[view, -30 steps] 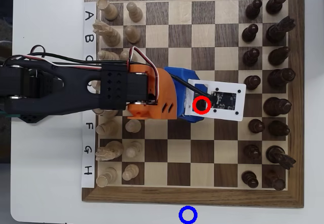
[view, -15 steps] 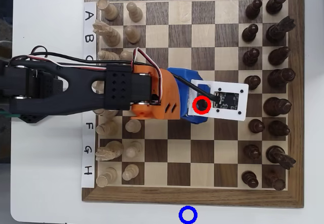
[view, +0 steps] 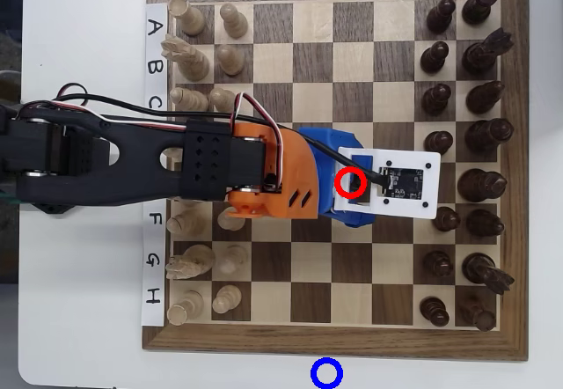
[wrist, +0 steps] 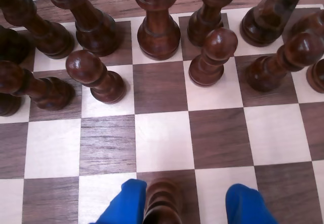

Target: Move the piece to destination

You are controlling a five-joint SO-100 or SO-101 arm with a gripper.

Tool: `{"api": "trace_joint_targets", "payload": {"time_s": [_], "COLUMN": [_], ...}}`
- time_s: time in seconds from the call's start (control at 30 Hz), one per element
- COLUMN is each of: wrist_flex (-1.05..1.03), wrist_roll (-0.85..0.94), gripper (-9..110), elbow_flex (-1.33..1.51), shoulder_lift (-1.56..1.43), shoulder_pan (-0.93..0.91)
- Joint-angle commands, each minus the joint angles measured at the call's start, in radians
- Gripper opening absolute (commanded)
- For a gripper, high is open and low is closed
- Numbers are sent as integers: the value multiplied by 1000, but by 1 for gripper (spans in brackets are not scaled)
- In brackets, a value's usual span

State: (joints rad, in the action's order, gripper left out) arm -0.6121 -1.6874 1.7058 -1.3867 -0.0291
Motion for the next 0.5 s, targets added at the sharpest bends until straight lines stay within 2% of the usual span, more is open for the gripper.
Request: {"api": "trace_joint_targets", "payload": {"time_s": [0.0,0.47], "wrist_flex": [64,-20], "wrist_roll": [31,-44], "gripper": [22,21], "elbow_flex": [-193,-172], "shoulder_lift": [-8,-23], "shoulder_pan": [-29,9]}}
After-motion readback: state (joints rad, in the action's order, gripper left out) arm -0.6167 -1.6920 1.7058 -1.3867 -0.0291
